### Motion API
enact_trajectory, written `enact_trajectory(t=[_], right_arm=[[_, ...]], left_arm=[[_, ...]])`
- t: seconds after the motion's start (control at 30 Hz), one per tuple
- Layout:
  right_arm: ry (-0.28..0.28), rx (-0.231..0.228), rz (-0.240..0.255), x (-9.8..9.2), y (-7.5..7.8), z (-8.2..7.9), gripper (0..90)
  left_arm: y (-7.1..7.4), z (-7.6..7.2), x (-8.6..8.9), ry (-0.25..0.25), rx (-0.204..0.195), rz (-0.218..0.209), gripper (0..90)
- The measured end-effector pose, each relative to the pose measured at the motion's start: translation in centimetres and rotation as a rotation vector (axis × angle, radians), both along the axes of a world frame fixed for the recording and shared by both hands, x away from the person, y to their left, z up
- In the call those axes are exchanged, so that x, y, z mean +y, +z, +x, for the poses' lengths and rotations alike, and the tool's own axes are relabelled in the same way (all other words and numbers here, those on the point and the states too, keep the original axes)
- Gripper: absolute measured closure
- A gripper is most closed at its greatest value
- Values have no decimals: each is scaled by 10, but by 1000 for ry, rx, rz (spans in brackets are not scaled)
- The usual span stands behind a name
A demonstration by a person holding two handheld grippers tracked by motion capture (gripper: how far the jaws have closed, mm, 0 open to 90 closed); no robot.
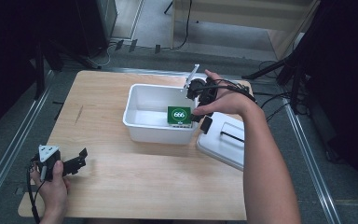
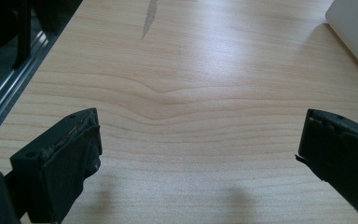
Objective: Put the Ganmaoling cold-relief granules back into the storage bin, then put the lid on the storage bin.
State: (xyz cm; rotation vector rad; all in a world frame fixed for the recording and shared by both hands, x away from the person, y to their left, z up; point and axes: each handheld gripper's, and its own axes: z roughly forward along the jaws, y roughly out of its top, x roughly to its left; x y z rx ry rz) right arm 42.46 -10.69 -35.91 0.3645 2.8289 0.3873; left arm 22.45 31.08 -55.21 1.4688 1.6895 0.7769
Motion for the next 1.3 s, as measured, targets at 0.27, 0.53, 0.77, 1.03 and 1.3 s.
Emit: enact_trajectory(t=[0.27,0.53,0.77,1.03,1.3], right_arm=[[-52,-13,-3,-28,7,-8,0],[-101,-16,14,-58,-2,-14,0],[-127,-9,21,-79,-14,-20,0],[-160,-15,-9,-95,-27,-26,0],[-188,-17,-49,-108,-48,-29,142]], left_arm=[[0,-1,0,2,-3,-6,0],[0,-2,1,0,-11,-12,0],[0,-2,1,0,-12,-14,0],[0,-3,1,5,-16,-14,0],[0,-2,1,3,-11,-10,0]])
